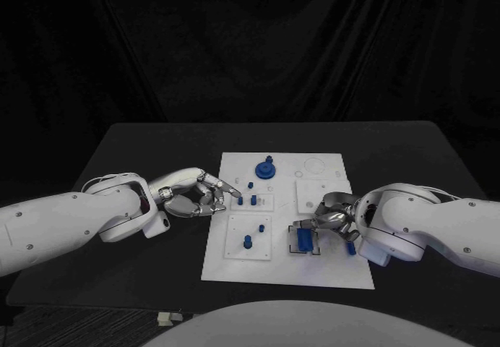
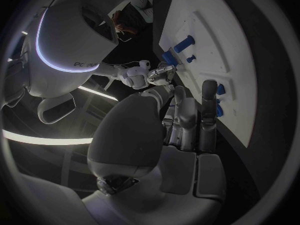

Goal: Assemble the parts on the task board

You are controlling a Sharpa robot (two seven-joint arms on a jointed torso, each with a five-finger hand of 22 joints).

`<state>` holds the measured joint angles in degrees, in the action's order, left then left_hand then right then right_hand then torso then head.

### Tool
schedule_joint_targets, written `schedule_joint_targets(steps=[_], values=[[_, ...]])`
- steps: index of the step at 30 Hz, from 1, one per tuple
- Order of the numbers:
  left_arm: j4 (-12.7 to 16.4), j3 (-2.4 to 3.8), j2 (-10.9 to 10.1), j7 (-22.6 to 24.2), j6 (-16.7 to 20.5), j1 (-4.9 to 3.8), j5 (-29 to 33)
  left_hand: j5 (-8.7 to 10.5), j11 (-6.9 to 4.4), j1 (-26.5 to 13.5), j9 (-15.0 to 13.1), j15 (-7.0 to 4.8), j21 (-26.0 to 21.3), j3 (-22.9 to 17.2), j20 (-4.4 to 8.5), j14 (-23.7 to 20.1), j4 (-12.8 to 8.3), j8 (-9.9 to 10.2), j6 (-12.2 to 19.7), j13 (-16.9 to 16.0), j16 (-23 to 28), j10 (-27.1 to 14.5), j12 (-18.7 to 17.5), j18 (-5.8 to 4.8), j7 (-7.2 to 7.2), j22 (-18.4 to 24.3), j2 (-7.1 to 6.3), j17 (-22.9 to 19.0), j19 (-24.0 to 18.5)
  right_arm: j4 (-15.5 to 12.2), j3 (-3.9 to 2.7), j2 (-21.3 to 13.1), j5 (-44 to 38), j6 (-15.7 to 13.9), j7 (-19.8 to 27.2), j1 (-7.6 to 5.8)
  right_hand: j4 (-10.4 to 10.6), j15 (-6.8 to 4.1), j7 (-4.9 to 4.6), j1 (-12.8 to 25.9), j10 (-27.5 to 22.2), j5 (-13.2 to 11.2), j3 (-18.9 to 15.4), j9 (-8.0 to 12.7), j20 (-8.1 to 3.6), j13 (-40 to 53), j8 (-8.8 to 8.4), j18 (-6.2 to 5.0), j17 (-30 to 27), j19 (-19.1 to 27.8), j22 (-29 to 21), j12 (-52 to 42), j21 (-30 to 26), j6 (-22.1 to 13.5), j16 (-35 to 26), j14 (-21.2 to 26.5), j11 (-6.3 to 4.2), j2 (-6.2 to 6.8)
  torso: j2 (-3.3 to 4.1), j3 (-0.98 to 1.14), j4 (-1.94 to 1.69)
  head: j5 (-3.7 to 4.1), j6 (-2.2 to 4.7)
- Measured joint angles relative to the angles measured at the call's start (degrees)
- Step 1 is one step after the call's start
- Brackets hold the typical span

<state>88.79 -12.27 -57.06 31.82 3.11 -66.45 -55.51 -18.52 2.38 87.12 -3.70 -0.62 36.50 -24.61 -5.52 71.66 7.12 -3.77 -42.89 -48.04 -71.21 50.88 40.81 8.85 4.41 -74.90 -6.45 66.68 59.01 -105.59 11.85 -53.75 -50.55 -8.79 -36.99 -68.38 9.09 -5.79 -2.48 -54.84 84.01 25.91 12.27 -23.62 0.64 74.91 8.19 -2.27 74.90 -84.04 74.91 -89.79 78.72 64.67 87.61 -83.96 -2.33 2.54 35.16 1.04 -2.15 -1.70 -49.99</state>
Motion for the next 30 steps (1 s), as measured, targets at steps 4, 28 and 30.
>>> schedule_joint_targets(steps=[4, 28, 30], values=[[0.0, 0.00, 0.0, 0.0, 0.0, 0.00, 0.0, 0.00, 0.00, 0.0, 0.0, 0.00, 0.0, 0.0, 0.00, 0.0, 0.0, 0.0, 0.0, 0.0, 0.0, 0.0, 0.0, 0.00, 0.00, 0.0, 0.00, 0.0, 0.0, 0.0, -0.03, 0.1, 0.0, 0.1, 0.0, 0.14, -2.7, 0.14, 0.00, 1.7, 0.0, -3.2, 2.7, 0.3, 0.20, 0.0, -0.27, 0.00, 0.0, 0.2, 0.0, 0.0, -0.2, 0.0, 0.0, -0.1, 0.01, 0.24, 0.00, 0.01, 0.00, -0.03, 0.00], [0.0, 0.00, 0.0, 0.0, -0.1, 0.01, 0.0, 0.01, 0.00, 0.0, 0.0, 0.00, 0.0, 0.0, 0.00, 0.0, 0.0, 0.0, 0.0, 0.0, 0.0, 0.0, 0.0, 0.00, 0.00, 0.0, 0.00, 0.0, 0.0, 0.2, -0.05, 0.3, 0.0, 0.1, 0.1, 0.37, -4.2, 0.29, -0.01, 4.2, -0.1, -9.8, 4.7, 0.9, 0.40, 0.0, -0.61, 0.01, 0.0, 0.0, 0.0, 0.0, -1.4, 0.0, -1.3, -0.1, 0.30, 0.32, 0.01, 0.01, -0.03, -0.25, 0.00], [0.0, 0.00, 0.0, 0.0, -0.1, 0.01, 0.0, 0.01, 0.00, 0.0, 0.0, 0.00, 0.0, 0.0, 0.00, 0.0, 0.0, 0.0, 0.0, 0.0, 0.0, 0.0, 0.0, 0.00, 0.00, 0.0, 0.00, 0.0, 0.0, 0.2, -0.05, 0.3, 0.0, 0.1, 0.1, 0.37, -3.9, 0.29, -0.01, 4.2, -0.1, -10.4, 4.4, 0.9, 0.40, 0.0, -0.61, 0.01, 0.0, 0.0, 0.0, 0.0, -1.4, 0.0, -1.3, -0.1, 0.30, 0.32, 0.01, 0.02, -0.03, -0.27, 0.00]])
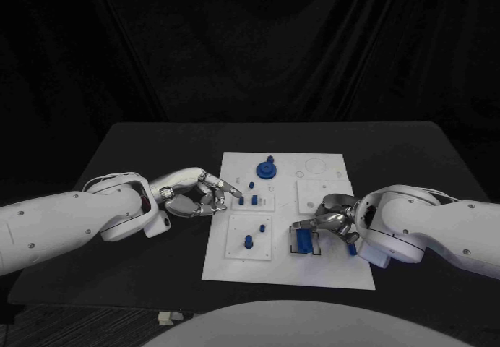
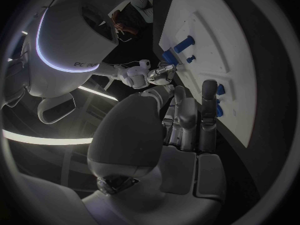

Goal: Assemble the parts on the task board

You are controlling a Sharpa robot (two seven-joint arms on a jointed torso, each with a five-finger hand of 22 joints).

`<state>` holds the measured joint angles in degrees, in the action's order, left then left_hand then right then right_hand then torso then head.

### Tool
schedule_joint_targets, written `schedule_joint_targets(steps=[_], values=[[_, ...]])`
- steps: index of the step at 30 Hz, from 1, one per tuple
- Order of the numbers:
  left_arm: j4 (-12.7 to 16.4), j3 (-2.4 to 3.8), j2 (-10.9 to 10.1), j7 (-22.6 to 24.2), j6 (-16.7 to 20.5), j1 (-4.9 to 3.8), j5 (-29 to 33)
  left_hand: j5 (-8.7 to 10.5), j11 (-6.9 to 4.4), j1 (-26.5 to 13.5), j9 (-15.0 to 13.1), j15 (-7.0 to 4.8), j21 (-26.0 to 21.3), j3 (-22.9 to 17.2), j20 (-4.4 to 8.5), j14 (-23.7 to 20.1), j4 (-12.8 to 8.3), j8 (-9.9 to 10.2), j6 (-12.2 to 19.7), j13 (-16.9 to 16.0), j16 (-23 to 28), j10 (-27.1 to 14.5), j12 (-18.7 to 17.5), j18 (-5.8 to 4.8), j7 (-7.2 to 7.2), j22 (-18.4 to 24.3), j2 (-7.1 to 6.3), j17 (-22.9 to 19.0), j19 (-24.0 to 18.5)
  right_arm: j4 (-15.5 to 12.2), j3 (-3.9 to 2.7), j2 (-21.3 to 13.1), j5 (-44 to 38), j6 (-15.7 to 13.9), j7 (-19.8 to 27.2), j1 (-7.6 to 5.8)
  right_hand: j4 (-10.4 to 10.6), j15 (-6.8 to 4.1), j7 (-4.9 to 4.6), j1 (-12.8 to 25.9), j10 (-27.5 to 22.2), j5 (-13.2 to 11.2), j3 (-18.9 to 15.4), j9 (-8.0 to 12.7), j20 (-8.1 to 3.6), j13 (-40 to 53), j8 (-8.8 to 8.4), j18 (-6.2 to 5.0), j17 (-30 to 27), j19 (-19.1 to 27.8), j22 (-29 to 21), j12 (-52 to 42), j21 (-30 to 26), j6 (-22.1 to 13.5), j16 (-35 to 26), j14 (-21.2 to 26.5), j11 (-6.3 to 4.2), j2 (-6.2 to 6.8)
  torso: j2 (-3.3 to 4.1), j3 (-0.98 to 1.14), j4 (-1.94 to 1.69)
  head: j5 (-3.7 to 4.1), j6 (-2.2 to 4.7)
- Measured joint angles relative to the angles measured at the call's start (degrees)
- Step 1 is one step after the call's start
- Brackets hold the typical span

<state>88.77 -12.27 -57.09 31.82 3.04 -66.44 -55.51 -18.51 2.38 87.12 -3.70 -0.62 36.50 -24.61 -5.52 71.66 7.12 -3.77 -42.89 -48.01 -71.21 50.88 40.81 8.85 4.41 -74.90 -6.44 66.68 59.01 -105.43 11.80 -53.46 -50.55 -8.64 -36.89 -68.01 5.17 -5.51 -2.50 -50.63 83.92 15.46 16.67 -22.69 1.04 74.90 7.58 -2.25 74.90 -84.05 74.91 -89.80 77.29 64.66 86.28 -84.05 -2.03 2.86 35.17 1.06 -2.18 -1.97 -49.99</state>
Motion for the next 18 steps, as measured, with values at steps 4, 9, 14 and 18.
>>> schedule_joint_targets(steps=[4, 9, 14, 18], values=[[0.0, 0.00, 0.0, 0.0, 0.0, 0.00, 0.0, -0.24, 0.00, 0.0, 0.0, 0.00, 0.0, 0.0, 0.00, 0.0, 0.0, 0.0, 0.0, 0.0, 0.0, 0.0, 0.0, 0.00, 0.00, 0.0, 0.00, 0.0, 0.0, 0.0, 0.04, 0.0, 0.0, 0.0, 0.0, 0.03, 1.2, 0.00, 0.01, 1.1, 0.0, -1.6, -1.2, 0.1, 0.00, 0.0, 0.00, 0.00, 0.0, 0.0, 0.0, 0.0, 0.0, 0.0, 0.0, 0.0, -0.01, 0.01, 0.00, 0.00, 0.01, -0.02, 0.00], [-0.1, 0.00, 0.0, 0.0, 0.0, 0.00, 0.0, -0.24, 0.00, 0.0, 0.0, 0.00, 0.0, 0.0, 0.00, 0.0, 0.0, 0.0, 0.0, 0.1, 0.0, 0.0, 0.0, 0.00, 0.00, 0.0, 0.00, 0.0, 0.0, 0.0, 0.05, 0.0, 0.0, 0.1, -0.1, 0.06, 2.9, -0.01, 0.01, 1.8, 0.0, -4.3, -3.6, 0.2, 0.00, 0.0, 0.00, 0.00, 0.0, 0.0, 0.0, 0.0, -0.2, 0.0, 0.0, 0.0, -0.02, 0.29, 0.00, 0.00, 0.00, -0.02, 0.00], [-0.3, 0.00, 0.1, 0.0, 0.0, 0.01, 0.0, -0.24, 0.00, 0.0, 0.0, 0.00, 0.0, 0.0, 0.00, 0.0, 0.0, 0.0, 0.0, 0.1, 0.0, 0.0, 0.0, 0.00, 0.00, 0.0, 0.00, 0.0, 0.0, 0.0, 0.05, -0.1, 0.0, 0.1, -0.1, 0.08, 5.3, -0.02, 0.01, 2.4, 0.0, -9.5, -6.7, 0.3, 0.00, 0.0, 0.00, 0.00, 0.0, 0.0, 0.0, 0.0, -0.2, 0.0, 0.0, 0.0, -0.02, 0.15, 0.00, 0.00, 0.01, 0.03, 0.00], [-0.3, 0.00, 0.1, 0.0, -0.1, 0.01, 0.0, -0.24, 0.00, 0.0, 0.0, 0.00, 0.0, 0.0, 0.00, 0.0, 0.0, 0.0, 0.0, 0.1, 0.0, 0.0, 0.0, 0.00, 0.00, 0.0, 0.00, 0.0, 0.0, 0.0, 0.06, -0.1, 0.0, 0.1, -0.1, 0.08, 5.9, -0.02, 0.01, 2.4, 0.0, -10.7, -7.7, 0.3, 0.00, 0.0, 0.00, 0.00, 0.0, 0.0, 0.0, 0.0, -0.4, 0.0, 0.0, 0.0, -0.02, 0.15, 0.00, 0.00, 0.02, 0.03, 0.00]])
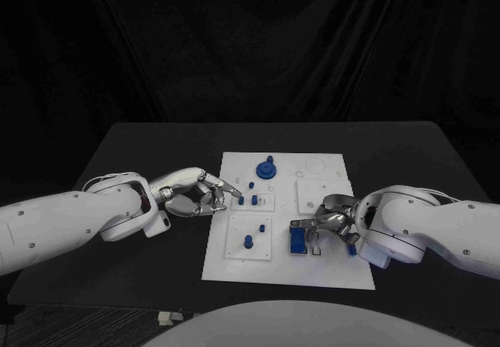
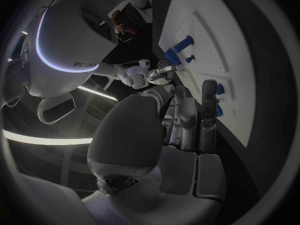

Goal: Assemble the parts on the task board

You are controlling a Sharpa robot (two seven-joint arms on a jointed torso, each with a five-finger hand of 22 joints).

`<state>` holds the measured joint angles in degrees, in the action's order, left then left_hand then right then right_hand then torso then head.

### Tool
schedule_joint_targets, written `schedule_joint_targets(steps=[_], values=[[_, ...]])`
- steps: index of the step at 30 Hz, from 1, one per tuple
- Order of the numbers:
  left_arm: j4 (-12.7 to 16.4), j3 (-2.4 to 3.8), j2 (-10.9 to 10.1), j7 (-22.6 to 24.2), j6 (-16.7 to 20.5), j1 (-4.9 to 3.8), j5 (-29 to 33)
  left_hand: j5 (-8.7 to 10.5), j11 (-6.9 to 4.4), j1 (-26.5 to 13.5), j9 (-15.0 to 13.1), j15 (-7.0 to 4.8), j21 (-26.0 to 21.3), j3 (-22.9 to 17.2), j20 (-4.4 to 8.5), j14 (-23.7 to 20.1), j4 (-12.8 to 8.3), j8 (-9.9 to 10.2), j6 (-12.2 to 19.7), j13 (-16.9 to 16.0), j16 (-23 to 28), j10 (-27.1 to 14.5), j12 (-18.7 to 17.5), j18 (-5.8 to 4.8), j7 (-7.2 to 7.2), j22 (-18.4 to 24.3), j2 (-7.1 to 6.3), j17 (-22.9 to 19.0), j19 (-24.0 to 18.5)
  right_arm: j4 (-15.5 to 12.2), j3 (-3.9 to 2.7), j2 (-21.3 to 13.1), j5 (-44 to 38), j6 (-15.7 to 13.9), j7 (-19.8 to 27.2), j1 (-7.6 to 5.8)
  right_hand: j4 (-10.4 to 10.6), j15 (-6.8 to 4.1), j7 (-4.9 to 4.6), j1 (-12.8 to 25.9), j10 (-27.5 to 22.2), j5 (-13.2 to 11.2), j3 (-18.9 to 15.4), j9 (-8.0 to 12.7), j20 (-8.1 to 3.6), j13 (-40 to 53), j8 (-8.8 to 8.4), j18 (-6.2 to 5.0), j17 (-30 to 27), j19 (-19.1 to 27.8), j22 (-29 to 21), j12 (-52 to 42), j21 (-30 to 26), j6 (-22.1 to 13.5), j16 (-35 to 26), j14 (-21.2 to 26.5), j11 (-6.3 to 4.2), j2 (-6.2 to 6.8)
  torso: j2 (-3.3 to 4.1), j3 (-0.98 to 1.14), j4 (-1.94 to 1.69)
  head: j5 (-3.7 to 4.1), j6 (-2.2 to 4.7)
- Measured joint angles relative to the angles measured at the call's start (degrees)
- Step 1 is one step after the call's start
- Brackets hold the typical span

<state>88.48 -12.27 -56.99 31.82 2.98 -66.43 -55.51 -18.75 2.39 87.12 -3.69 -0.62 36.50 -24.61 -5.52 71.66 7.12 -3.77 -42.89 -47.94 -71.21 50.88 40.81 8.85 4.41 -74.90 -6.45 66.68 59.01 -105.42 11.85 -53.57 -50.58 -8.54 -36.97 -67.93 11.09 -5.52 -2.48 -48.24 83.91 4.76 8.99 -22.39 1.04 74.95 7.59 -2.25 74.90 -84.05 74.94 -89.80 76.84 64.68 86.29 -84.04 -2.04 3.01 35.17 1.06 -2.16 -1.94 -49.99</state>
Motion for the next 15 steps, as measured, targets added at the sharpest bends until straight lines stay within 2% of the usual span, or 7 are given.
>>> schedule_joint_targets(steps=[7, 15], values=[[0.0, 0.00, 0.0, 0.0, 0.0, 0.01, 0.0, 0.00, 0.00, 0.0, 0.0, 0.00, 0.0, 0.0, 0.00, 0.0, 0.0, 0.0, 0.0, 0.0, 0.0, 0.0, 0.0, 0.00, 0.00, 0.0, 0.00, 0.0, 0.0, 0.0, 0.00, 0.0, 0.1, 0.0, 0.0, 0.00, 0.8, 0.00, 0.00, 0.0, 0.0, -1.1, -1.9, 0.1, 0.00, 0.0, -0.23, 0.00, 0.0, 0.0, 0.0, 0.0, 0.0, 0.0, 0.0, 0.0, 0.00, 0.00, -0.01, 0.00, 0.01, -0.10, 0.00], [-0.1, 0.00, 0.0, 0.0, -0.1, 0.02, 0.0, 0.00, 0.00, 0.0, 0.0, 0.00, 0.0, 0.0, 0.00, 0.0, 0.0, 0.0, 0.0, 0.0, 0.0, 0.0, 0.0, 0.00, 0.00, 0.0, 0.00, 0.0, 0.0, -0.7, -0.01, -1.0, 0.2, -0.1, 0.0, 0.01, 1.0, 0.00, 0.00, 0.0, 0.0, -1.1, -2.6, 0.2, 0.00, 0.0, -0.23, 0.01, 0.0, 0.0, 0.0, 0.0, 0.0, 0.0, 0.0, 0.0, 0.00, 0.00, 0.00, -0.01, -0.01, -0.26, 0.00]])
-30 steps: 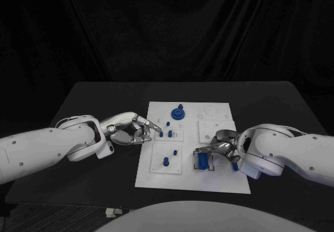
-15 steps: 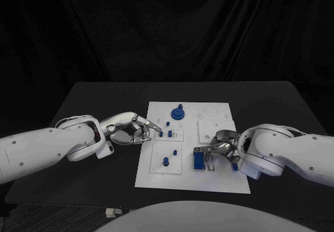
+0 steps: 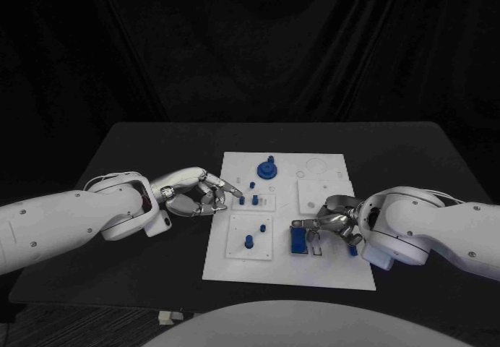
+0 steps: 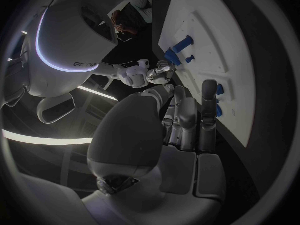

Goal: Assemble the parts on the task board

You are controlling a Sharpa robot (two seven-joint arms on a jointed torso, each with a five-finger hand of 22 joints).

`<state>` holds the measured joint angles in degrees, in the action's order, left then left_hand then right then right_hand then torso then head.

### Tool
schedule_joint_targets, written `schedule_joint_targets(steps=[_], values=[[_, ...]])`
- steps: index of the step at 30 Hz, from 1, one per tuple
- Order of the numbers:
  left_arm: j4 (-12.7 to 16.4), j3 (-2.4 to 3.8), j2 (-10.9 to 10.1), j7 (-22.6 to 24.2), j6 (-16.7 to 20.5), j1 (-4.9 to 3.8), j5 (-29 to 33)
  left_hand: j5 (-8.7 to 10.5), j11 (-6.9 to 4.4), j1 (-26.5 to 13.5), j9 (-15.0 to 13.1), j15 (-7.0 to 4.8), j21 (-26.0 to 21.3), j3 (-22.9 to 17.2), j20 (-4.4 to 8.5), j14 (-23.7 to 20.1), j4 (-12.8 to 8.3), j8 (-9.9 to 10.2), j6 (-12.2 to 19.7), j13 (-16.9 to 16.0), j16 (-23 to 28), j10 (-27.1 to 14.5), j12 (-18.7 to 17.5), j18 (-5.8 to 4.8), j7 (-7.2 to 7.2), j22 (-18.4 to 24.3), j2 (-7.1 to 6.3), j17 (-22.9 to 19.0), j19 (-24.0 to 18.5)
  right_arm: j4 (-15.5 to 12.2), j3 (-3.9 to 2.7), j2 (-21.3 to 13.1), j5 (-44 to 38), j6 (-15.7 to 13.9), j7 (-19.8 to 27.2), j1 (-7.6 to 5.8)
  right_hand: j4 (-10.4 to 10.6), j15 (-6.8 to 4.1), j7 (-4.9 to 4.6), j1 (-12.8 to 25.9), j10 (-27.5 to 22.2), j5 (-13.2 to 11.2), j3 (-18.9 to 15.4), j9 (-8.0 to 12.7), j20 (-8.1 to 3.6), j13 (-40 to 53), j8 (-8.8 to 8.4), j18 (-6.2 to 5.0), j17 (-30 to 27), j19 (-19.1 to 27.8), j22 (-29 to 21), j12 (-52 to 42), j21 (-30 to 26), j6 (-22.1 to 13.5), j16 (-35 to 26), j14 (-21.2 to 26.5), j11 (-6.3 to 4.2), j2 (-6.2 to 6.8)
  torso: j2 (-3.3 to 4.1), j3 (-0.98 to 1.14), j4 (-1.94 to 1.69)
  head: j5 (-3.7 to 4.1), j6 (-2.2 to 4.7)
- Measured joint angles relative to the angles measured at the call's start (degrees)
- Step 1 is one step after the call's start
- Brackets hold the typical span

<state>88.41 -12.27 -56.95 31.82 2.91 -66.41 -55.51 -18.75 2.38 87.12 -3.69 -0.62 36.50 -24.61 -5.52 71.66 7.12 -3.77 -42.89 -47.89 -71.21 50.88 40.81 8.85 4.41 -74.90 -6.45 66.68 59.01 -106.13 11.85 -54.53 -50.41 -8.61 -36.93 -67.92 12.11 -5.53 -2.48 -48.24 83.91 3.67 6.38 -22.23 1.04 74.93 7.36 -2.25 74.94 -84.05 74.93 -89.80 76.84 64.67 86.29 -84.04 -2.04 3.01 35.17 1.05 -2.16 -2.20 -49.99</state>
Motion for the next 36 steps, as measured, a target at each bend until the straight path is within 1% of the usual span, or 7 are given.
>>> schedule_joint_targets(steps=[2, 6, 10, 15, 19, 23, 36], values=[[0.0, 0.00, 0.0, 0.0, 0.0, 0.01, 0.0, 0.00, 0.00, 0.0, 0.0, 0.00, 0.0, 0.0, 0.00, 0.0, 0.0, 0.0, 0.0, 0.0, 0.0, 0.0, 0.0, 0.00, 0.00, 0.0, 0.00, 0.0, 0.0, -0.8, -0.02, -0.9, 0.0, -0.2, 0.0, 0.00, 0.1, 0.00, 0.00, -0.8, 0.0, 0.4, -0.6, 0.0, 0.00, 0.0, 0.00, -0.01, 0.0, 0.0, 0.0, 0.0, 0.0, 0.0, 0.0, 0.0, 0.00, -0.20, 0.00, 0.00, -0.01, -0.12, 0.00], [0.0, 0.00, 0.0, 0.0, 0.0, 0.03, 0.0, -0.22, 0.00, 0.0, 0.0, 0.00, 0.0, 0.0, 0.00, 0.0, 0.0, 0.0, 0.0, 0.0, 0.0, 0.0, 0.0, 0.00, 0.00, 0.0, 0.00, 0.0, 0.0, -3.0, -0.01, -3.0, 0.1, -1.0, 0.2, -0.06, -0.3, 0.00, 0.00, -3.6, 0.0, 5.5, -1.9, -0.2, 0.00, 0.0, 0.06, 0.00, 0.0, 0.0, 0.0, 0.0, 0.5, 0.0, 0.0, 0.0, 0.00, -0.91, 0.00, 0.01, -0.01, -0.32, 0.00], [0.0, 0.00, 0.0, 0.0, -0.1, 0.03, 0.0, -0.21, 0.00, 0.0, 0.0, 0.00, 0.0, 0.0, 0.00, 0.0, 0.0, 0.0, 0.0, 0.0, 0.0, 0.0, 0.0, 0.00, 0.00, 0.0, 0.00, 0.0, 0.0, -6.1, 0.01, -5.7, -0.6, -2.7, 1.2, -0.69, -1.7, 0.00, 0.18, -7.9, 0.0, 12.0, -3.5, -2.6, 0.00, 0.0, 3.10, 0.00, 0.0, 0.0, 0.0, 0.0, 2.6, -0.8, 0.9, 0.0, 0.00, -1.25, 0.00, 0.01, -0.01, -0.45, 0.00], [0.0, 0.00, -0.1, 0.0, -0.1, 0.05, 0.0, -0.21, 0.00, 0.0, 0.0, 0.00, 0.0, 0.0, 0.00, 0.0, 0.0, 0.0, 0.0, 0.0, 0.0, 0.0, 0.0, 0.00, 0.00, 0.0, 0.00, 0.0, 0.0, -9.8, -0.01, -8.8, -5.9, -6.3, 5.5, -1.00, -6.6, 0.00, 0.28, -16.1, 0.0, 18.9, -3.2, -6.3, 0.00, 0.0, 7.09, -0.01, 0.0, 0.0, 0.0, 0.0, 6.1, -4.5, 1.8, 0.0, 0.00, -1.42, 0.00, 0.01, 0.00, -0.51, 0.00], [-0.1, 0.00, -0.1, 0.0, -0.1, 0.07, 0.0, -0.21, 0.00, 0.0, 0.0, 0.00, 0.0, 0.0, 0.00, 0.0, 0.0, 0.0, -0.2, 0.0, 0.0, 0.0, 0.0, 0.00, 0.21, 0.0, 0.00, 0.0, 0.0, -11.9, -0.04, -10.6, -15.1, -9.8, 10.8, -0.49, -7.1, 0.00, 0.41, -19.4, 0.0, 14.0, -4.7, -8.8, 0.00, 0.0, 10.04, 0.11, 0.0, 0.0, 0.0, 0.0, 8.5, -7.8, 2.7, 0.0, 0.00, -0.83, -0.01, 0.01, 0.00, -0.51, 0.00], [-0.3, 0.00, 0.0, 0.0, -0.1, 0.08, 0.0, -0.21, 0.00, 0.0, 0.0, 0.00, 0.0, 0.0, 0.00, 0.0, 0.0, 0.0, -0.2, 0.0, 0.0, 0.0, 0.0, 0.00, 0.21, 0.0, 0.00, 0.0, 0.0, -12.4, -0.03, -11.1, -22.1, -11.8, 14.0, 0.92, -4.1, 0.00, 0.39, -19.4, 0.0, 8.7, -7.1, -10.7, 0.00, 0.0, 13.07, 0.94, 0.0, 0.0, 0.0, 0.0, 8.7, -9.0, 2.7, 0.0, 0.00, -0.85, -0.02, 0.01, -0.01, -0.51, 0.00], [-0.4, 0.00, -0.1, 0.0, -0.1, 0.15, 0.0, -0.39, 0.00, 0.0, 0.0, 0.00, 0.0, -0.1, 0.00, 0.0, 0.1, 0.0, -0.7, 0.0, 0.0, 0.0, 0.0, 0.00, 0.22, 0.0, 0.00, 0.0, 0.0, -10.4, 0.02, -8.8, -38.4, -13.9, 17.9, 5.38, 3.7, -1.10, 2.56, -24.7, 0.1, 7.4, -10.8, -24.6, -1.14, 0.0, 31.34, 0.92, 0.0, 0.1, 0.0, 0.0, 8.7, -11.8, 2.7, 0.1, -1.40, 0.38, 0.00, 0.01, 0.05, -0.88, 0.00]])
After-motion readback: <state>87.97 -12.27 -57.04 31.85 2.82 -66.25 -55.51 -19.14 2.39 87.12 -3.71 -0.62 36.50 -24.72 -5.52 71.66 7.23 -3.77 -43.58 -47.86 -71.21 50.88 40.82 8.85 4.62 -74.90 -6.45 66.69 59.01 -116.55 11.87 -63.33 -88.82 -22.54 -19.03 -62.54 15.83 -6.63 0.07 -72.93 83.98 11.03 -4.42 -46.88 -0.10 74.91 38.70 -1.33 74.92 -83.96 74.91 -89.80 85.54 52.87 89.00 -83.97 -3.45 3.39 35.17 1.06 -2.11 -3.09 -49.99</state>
